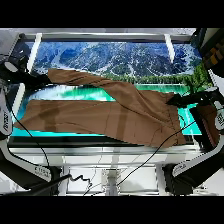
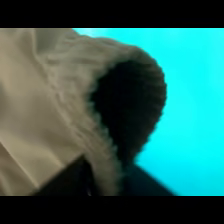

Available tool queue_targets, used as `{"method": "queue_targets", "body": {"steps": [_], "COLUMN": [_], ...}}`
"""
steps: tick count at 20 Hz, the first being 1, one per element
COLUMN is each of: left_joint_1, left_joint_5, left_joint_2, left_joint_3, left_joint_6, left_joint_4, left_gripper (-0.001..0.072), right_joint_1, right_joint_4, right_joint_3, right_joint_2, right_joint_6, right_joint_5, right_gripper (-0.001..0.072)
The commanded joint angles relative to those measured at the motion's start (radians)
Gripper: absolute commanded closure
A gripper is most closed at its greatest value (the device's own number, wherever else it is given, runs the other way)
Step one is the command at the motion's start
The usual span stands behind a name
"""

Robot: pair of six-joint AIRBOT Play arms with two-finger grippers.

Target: Fold the clothes and pants, and hang the long-sleeved shirts on hangers.

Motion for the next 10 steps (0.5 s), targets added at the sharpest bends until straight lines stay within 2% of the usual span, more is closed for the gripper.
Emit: {"method": "queue_targets", "body": {"steps": [1,5,10], "left_joint_1": [-0.003,-0.003,-0.003], "left_joint_5": [0.001,0.080,0.328], "left_joint_2": [-0.020,-0.022,-0.032], "left_joint_3": [0.001,0.001,0.001], "left_joint_6": [0.001,0.000,-0.011], "left_joint_4": [0.000,0.000,0.000], "left_gripper": [0.0056,0.0057,0.0066], "right_joint_1": [0.015,0.018,0.017], "right_joint_4": [-0.003,0.017,0.024], "right_joint_3": [0.000,0.000,0.000], "right_joint_2": [-0.002,0.014,0.111], "right_joint_6": [-0.019,-0.030,-0.035], "right_joint_5": [-0.068,-0.034,-0.049], "right_gripper": [0.0680,0.0681,0.0681]}}
